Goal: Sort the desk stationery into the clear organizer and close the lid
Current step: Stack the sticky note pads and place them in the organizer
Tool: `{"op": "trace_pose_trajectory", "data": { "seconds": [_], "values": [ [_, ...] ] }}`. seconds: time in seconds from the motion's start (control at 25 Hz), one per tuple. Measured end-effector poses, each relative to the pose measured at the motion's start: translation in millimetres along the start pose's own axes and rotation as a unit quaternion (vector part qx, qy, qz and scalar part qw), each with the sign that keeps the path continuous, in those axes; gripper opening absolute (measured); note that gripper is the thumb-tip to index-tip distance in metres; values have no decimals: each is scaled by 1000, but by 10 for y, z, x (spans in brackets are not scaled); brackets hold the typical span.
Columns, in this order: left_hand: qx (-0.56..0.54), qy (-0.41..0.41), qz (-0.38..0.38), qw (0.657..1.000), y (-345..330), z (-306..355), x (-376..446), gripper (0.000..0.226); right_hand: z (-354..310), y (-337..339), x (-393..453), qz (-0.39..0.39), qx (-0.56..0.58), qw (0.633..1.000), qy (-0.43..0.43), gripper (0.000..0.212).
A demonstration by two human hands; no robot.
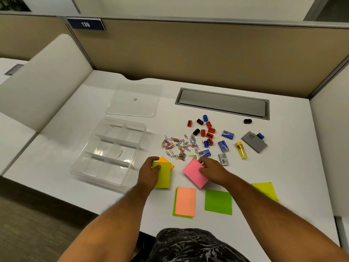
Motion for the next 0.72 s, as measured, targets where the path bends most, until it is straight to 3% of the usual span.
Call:
{"op": "trace_pose_trajectory", "data": {
  "seconds": [0.12, 0.28, 0.48, 0.72],
  "values": [
    [77, -31, 13, 996, 28, 90, -91, 35, -28, -11, -52, 12, 20, 999, -25, 26],
    [111, -12, -4, 994, 54, 149, -91, 52, -155, -215, -153, -55, -53, 997, 0, 35],
    [213, -58, -61, 973, -58, 226, 64, 34, -280, -559, -357, -120, -106, 987, -12, 37],
    [352, -102, -119, 923, -85, 165, 274, 48, -206, -742, -464, -68, -23, 989, -127, 33]
  ]
}}
Point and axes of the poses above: each hand's wrist, its own x-axis towards the middle knuckle, its own y-axis out of the back of the hand, z = x × y, the point moved 9 cm from there along x, towards the middle knuckle, and after that the axes turned 10 degrees about -x, right-handed, at the moved point
